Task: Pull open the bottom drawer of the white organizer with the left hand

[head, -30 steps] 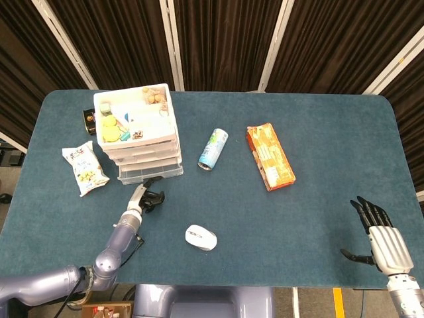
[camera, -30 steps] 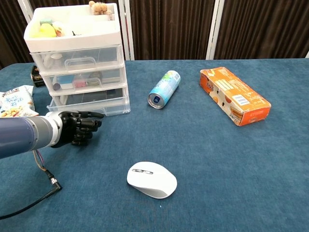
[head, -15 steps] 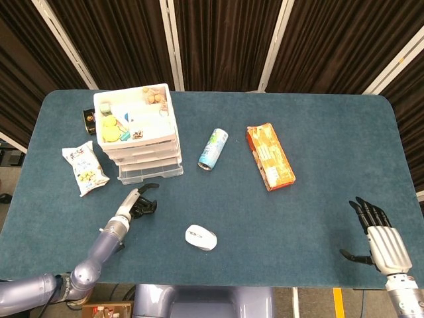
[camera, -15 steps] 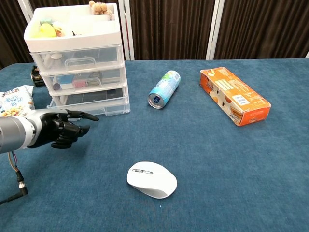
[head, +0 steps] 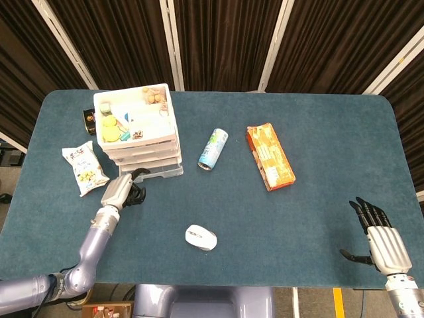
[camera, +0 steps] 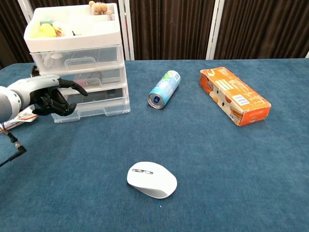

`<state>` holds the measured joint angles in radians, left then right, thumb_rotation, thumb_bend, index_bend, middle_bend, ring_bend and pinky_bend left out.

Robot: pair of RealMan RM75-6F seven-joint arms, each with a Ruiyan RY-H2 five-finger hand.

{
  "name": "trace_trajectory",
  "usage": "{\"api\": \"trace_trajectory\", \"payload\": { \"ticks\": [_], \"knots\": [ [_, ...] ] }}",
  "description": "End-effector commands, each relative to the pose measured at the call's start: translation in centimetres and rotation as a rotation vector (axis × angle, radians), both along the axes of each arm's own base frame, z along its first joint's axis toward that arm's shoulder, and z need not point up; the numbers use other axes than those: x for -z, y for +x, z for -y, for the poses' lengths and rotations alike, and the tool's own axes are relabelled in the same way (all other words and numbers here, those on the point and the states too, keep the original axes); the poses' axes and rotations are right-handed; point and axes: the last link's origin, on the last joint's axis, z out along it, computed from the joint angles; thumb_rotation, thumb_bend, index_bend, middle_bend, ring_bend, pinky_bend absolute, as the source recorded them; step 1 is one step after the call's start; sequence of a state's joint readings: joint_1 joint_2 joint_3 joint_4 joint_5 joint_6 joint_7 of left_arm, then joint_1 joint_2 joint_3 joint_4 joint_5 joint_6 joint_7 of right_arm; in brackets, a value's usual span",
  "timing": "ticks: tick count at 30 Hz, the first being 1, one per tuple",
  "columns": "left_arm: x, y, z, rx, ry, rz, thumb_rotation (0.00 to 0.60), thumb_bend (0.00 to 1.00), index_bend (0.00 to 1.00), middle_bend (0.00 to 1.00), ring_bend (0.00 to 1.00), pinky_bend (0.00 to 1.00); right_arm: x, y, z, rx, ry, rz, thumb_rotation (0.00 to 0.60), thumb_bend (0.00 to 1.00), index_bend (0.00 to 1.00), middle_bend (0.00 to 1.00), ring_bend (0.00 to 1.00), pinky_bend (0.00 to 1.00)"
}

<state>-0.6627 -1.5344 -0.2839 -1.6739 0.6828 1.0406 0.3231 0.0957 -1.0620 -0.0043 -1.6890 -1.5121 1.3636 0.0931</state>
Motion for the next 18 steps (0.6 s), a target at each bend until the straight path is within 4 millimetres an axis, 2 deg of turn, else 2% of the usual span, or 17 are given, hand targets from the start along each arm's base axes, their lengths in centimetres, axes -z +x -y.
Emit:
{"api": "trace_trajectory", "payload": {
  "ticks": [1,9,18],
  "knots": [
    [-0.2,1.4,-1.9,0.007,0.031,-0.187,0.600,0.58,0.22,0.98,0.94,0.97,0.0,0.0,0.0,0.000,0.002,0.001,0.600,0.11,0.00,0.00,0.00,0.07],
    [0.9,2.0,-3.0,-0.107,-0.033,-0.257,0.600,0.57,0.24,1.00,0.97,0.99,0.0,0.0,-0.1,-0.002,0.005,0.005,0.600,0.11,0.00,0.00,0.00,0.07],
    [2.1,1.8,-2.9,-0.152,-0.099,-0.267,0.600,0.58,0.26,1.00,0.98,0.99,0.0,0.0,-0.1,-0.003,0.005,0.007,0.600,0.11,0.00,0.00,0.00,0.07]
  ]
}}
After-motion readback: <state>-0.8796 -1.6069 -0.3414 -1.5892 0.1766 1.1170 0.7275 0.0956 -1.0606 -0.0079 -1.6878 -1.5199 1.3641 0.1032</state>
